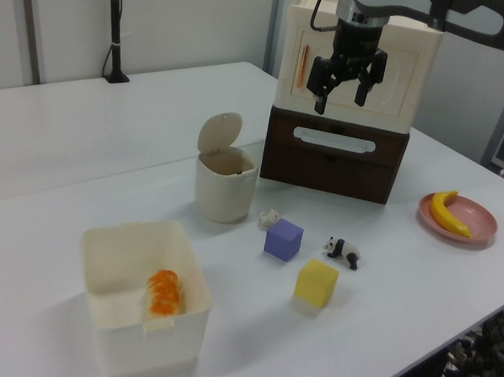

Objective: Open the trash can

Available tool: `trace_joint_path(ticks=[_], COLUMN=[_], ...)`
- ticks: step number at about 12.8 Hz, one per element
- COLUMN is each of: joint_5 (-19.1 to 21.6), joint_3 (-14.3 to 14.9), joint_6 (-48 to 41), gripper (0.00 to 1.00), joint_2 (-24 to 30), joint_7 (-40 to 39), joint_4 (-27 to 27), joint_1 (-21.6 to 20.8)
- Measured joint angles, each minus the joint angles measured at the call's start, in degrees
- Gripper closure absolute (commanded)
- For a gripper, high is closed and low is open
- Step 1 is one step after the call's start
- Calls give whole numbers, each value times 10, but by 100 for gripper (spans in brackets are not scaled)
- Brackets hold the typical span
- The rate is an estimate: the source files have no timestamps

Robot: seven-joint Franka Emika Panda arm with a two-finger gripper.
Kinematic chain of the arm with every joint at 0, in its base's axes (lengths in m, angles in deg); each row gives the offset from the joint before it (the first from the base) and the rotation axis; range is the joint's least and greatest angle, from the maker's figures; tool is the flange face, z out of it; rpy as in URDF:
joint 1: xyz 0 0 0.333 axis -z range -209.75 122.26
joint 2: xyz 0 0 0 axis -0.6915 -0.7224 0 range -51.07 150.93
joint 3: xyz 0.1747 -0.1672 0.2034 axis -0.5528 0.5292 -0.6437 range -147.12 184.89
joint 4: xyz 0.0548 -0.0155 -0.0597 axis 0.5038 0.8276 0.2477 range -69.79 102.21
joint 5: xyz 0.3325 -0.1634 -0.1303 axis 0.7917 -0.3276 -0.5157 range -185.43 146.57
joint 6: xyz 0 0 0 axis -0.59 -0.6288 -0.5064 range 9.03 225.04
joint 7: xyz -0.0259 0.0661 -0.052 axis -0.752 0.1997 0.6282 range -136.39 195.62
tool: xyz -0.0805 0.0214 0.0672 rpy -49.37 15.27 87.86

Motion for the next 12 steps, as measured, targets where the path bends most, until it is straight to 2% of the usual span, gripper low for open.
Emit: trace_joint_path(ticks=[12], joint_5=[0], joint_3=[1], joint_6=[0], gripper=[0], joint_2=[-6], joint_7=[0], joint_4=[0], joint_1=[1])
